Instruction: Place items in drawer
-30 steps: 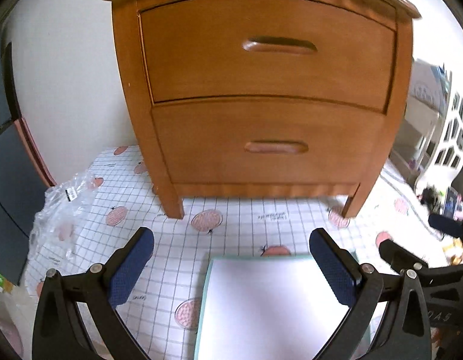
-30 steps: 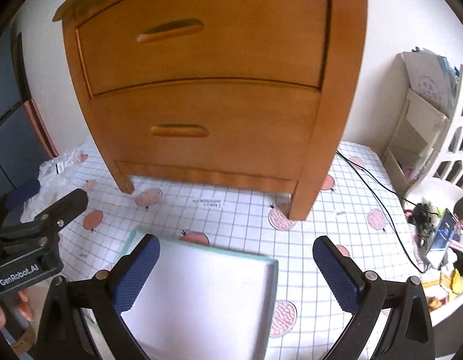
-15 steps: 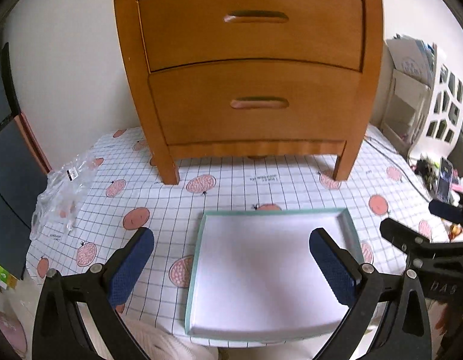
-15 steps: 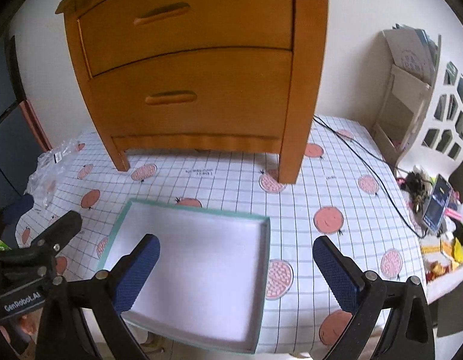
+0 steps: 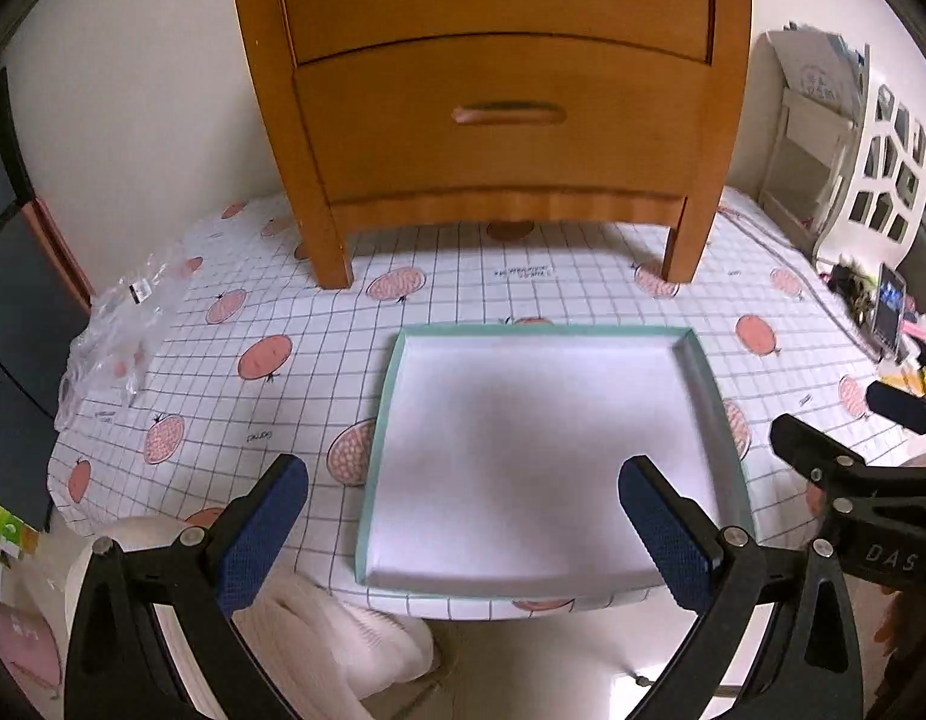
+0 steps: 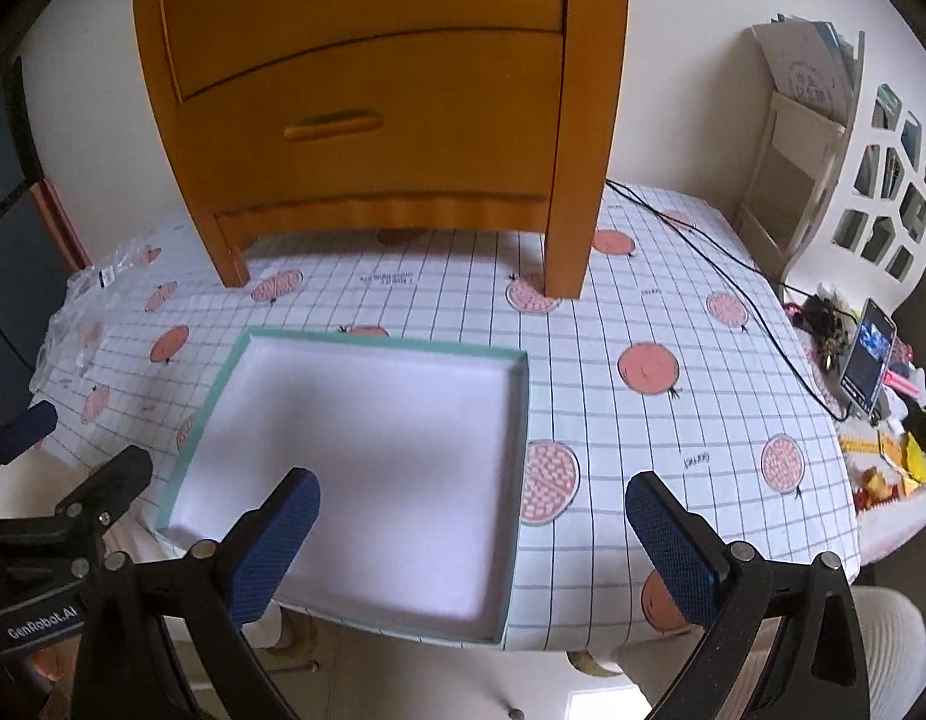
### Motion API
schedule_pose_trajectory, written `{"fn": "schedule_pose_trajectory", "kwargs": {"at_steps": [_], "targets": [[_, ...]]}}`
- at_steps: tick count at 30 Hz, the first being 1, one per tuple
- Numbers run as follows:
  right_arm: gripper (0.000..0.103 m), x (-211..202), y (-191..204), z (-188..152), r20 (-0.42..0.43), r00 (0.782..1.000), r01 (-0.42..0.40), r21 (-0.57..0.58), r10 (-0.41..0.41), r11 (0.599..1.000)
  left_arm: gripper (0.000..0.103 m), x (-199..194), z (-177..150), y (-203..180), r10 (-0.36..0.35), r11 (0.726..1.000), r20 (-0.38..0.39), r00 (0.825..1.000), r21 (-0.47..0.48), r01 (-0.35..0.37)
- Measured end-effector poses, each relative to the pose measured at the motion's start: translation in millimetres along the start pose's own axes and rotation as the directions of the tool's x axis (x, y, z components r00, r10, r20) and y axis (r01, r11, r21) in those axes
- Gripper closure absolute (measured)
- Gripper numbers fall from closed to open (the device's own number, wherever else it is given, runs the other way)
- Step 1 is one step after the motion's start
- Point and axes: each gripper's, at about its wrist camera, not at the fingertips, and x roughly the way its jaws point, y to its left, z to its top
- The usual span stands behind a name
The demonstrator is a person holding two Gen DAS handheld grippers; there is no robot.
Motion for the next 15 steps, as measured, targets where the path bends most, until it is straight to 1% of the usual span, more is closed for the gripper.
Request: {"fn": "schedule_pose_trajectory", "kwargs": {"at_steps": [3,6,15], "targets": [[0.000,1,-1,-8,-0.007,1.000,0.009,0.001,-0.009,1.000,0.000,2,-5,0,0.013,1.000,-0.016,1.000,-0.003,-0.013],[0.000,1,-4,-14,-0.010,1.000,0.020,0.003,-0.020,1.000,0.000,2,-8,0,0.011,1.000,-0.028,1.000,-0.003,-0.011],[0.000,-3,-4,-20,-0.002,0.999,0.052,-0.018,-0.053,0.998,0.000,3,-14,2,0.018,1.000,-0.056,0.998,-0.007,-0.019]]}}
